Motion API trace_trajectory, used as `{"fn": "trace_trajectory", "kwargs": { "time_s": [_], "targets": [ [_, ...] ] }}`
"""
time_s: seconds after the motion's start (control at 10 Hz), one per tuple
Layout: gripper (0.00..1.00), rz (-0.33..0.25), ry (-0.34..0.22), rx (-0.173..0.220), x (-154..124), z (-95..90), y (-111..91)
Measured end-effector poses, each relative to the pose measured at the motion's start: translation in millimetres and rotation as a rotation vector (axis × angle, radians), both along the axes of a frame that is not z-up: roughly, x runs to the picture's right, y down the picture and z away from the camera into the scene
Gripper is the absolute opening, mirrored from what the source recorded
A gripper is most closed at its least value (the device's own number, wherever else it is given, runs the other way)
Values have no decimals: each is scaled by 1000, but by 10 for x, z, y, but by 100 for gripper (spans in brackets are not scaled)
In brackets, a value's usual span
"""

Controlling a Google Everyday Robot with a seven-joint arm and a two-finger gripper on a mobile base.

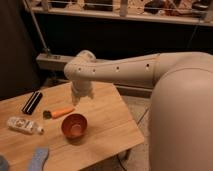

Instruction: Place the pepper in the ceramic bowl

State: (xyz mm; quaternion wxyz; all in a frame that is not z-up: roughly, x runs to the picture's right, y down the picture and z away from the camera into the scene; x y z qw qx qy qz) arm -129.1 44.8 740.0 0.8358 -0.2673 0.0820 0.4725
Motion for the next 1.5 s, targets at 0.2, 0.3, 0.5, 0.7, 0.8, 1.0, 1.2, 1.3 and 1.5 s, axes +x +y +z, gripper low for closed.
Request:
{"fn": "trace_trajectory", "kwargs": {
  "time_s": [0.2, 0.3, 0.5, 0.7, 0.8, 1.0, 1.2, 1.3, 1.5],
  "targets": [
    [65, -220, -69, 11, -302, 178, -128],
    [65, -287, -85, 20, -436, 228, -176],
    [65, -464, -176, 54, -1002, 328, -229],
    [65, -584, -312, 78, -1402, 402, -145],
    [65, -626, -401, 80, -1554, 420, -48],
    [65, -653, -487, 57, -1587, 483, 79],
    [65, -671, -549, 9, -1485, 645, 209],
    [65, -684, -559, -5, -1461, 694, 246],
    [65, -734, -592, -32, -1492, 800, 342]
  ]
}}
